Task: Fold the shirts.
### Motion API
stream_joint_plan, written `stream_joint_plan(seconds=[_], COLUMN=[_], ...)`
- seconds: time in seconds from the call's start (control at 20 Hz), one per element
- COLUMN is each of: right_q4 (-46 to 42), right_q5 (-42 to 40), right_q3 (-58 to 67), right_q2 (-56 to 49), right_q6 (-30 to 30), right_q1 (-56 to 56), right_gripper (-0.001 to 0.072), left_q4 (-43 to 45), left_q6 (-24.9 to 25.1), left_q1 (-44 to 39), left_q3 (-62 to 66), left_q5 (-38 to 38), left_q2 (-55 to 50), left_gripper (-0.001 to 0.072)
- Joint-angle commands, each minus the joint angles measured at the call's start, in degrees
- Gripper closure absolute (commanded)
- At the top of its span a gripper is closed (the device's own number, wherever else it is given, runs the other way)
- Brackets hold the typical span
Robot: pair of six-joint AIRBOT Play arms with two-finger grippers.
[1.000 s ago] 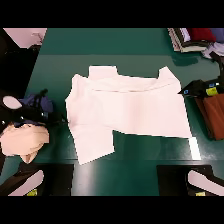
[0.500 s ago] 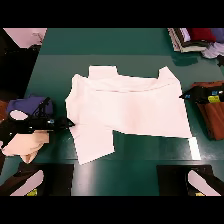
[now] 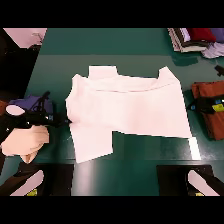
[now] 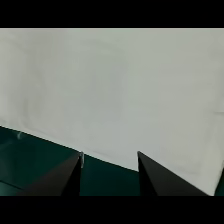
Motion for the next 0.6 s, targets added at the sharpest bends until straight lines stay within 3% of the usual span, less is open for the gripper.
stream_joint_plan(seconds=[0.0,0.25,0.55], right_q4=[-4.42,-3.72,-1.86], right_q5=[2.73,-3.50,-7.50], right_q3=[-5.51,-18.53,-25.49], right_q2=[0.02,0.02,-4.02], right_q6=[0.66,-2.19,-5.14], right_q1=[-7.19,-25.14,-29.14], right_gripper=[0.0308,0.0308,0.0307], left_q4=[0.04,0.09,0.09], left_q6=[1.31,1.70,1.70], left_q1=[0.00,0.00,0.00], left_q3=[5.81,7.67,7.67], left_q5=[-2.60,-2.49,-0.48], left_q2=[0.04,-0.02,-0.02], left_gripper=[0.0685,0.0684,0.0685])
